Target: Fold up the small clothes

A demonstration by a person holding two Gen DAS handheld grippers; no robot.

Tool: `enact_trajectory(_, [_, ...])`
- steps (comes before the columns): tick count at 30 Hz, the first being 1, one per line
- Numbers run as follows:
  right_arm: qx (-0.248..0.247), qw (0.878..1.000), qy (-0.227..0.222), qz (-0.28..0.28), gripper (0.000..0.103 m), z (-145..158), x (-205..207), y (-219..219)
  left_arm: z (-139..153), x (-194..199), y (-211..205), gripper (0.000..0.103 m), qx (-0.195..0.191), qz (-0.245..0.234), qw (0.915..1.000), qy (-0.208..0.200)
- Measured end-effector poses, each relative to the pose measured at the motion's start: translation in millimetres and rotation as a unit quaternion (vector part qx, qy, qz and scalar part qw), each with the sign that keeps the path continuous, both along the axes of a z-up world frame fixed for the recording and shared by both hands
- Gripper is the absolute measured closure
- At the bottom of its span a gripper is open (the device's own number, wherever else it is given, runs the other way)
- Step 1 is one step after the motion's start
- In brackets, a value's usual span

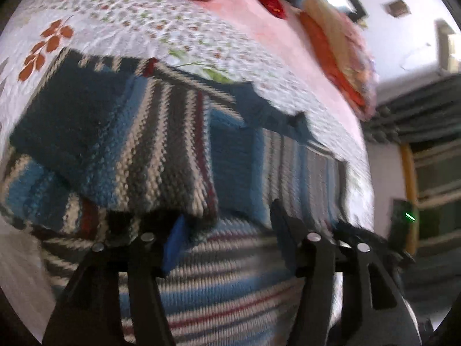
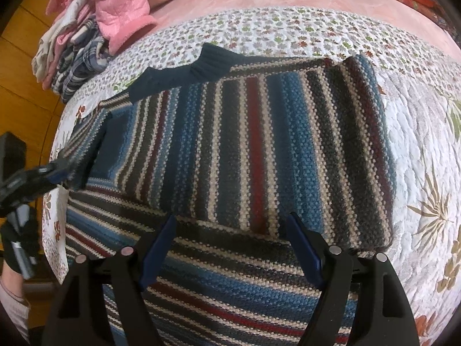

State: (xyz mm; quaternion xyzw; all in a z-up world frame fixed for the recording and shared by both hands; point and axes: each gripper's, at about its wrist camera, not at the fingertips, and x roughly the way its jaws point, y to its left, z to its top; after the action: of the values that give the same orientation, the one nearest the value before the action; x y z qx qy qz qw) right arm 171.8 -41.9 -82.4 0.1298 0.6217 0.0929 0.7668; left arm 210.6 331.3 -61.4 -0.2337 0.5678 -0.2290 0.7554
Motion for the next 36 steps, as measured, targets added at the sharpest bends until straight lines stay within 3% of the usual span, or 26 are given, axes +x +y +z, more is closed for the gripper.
enact_trajectory(3, [0.016,1.0,0.006,-0.002,0.024,0.2,-0.2,7.6,22.7,-5.6,30.4,0.04,-0.023,-0.007,0.9995,-0.022])
enact_trajectory(6, [0.037,0.999,0.006,0.004,0.024,5.7,1.4,23.5,33.9,-5.7,69.6,0.035,-0.02,0.048,0.9976,-0.046])
enact_trajectory(9, [0.072,0.997,-0.002,0.013,0.024,15.9,8.9,49.1,22.8,-6.1,97.2,0.035,-0.006,0.114,0.9927,-0.038])
enact_trajectory(12, [0.127,0.992,-0.005,0.013,0.024,21.9,25.0,87.1,4.4,-4.9,106.1,0.035,0.032,0.153,0.9875,-0.023])
enact_trajectory(15, [0.138,0.99,-0.004,0.022,0.024,22.0,38.5,123.5,-12.1,-1.6,103.2,0.035,0.075,0.159,0.9844,-0.01])
enact_trajectory(19, [0.148,0.988,0.017,0.041,0.024,9.9,54.9,175.1,-40.0,0.4,90.7,0.035,0.155,0.115,0.9808,0.025])
enact_trajectory(21, [0.148,0.988,0.022,0.043,0.024,4.9,61.4,191.5,-53.8,1.8,83.8,0.035,0.177,0.092,0.9792,0.039])
enact_trajectory(23, [0.15,0.987,0.026,0.043,0.024,0.9,67.2,206.2,-55.1,2.0,86.2,0.034,0.174,0.092,0.9798,0.031])
enact_trajectory(25, [0.147,0.988,0.029,0.044,0.024,-3.8,73.6,219.9,-47.9,2.8,94.7,0.034,0.144,0.102,0.9842,0.021])
enact_trajectory(29, [0.148,0.987,0.041,0.04,0.025,-13.5,81.0,231.5,-23.0,-1.9,126.8,0.033,0.087,0.168,0.9817,-0.022])
enact_trajectory(32, [0.153,0.987,0.044,0.03,0.041,-20.8,85.1,236.8,-16.4,-6.9,151.6,0.033,0.075,0.22,0.9722,-0.03])
enact_trajectory(36, [0.154,0.986,0.053,0.021,0.075,-22.8,86.5,238.7,-19.1,-8.3,161.5,0.033,0.083,0.239,0.9672,-0.023])
